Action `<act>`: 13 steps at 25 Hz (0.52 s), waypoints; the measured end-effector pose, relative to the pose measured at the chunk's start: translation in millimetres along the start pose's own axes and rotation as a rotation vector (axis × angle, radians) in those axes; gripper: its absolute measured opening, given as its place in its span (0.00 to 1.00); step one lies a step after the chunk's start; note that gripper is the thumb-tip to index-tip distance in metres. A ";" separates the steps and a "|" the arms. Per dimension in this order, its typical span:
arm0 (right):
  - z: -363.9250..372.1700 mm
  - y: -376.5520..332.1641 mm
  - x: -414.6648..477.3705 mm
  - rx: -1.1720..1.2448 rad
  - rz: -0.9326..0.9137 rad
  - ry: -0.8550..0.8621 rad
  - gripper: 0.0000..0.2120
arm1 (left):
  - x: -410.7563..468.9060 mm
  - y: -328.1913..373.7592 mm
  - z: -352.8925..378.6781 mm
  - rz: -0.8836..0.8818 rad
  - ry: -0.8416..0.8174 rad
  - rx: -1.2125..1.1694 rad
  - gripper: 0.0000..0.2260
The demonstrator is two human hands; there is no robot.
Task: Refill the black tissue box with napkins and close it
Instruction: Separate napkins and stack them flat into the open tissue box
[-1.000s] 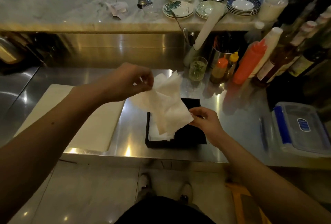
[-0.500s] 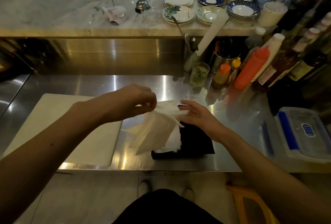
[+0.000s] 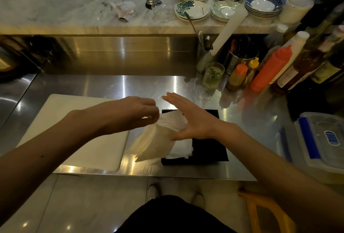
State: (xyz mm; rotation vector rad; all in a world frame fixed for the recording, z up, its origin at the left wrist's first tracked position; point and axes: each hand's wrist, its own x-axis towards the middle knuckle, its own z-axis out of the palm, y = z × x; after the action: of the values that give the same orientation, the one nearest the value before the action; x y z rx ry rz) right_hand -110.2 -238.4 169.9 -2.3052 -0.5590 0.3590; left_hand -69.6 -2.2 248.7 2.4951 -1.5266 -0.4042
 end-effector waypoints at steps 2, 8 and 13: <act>0.3 3.2 10.1 -0.054 -0.024 0.039 0.47 | -3.3 2.4 2.0 0.023 0.006 0.026 0.04; -5.0 4.1 27.3 -0.136 -0.098 -0.092 0.47 | -11.0 12.8 0.9 0.150 -0.066 0.185 0.13; -18.2 -16.6 43.0 -0.337 -0.234 -0.248 0.46 | -13.8 26.7 4.9 0.321 -0.091 0.307 0.23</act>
State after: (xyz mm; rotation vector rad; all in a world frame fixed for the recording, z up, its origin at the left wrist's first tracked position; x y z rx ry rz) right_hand -70.3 -217.4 190.5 -2.4921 -1.0736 0.4698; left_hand -99.7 -2.0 253.8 2.4018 -2.1259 -0.2489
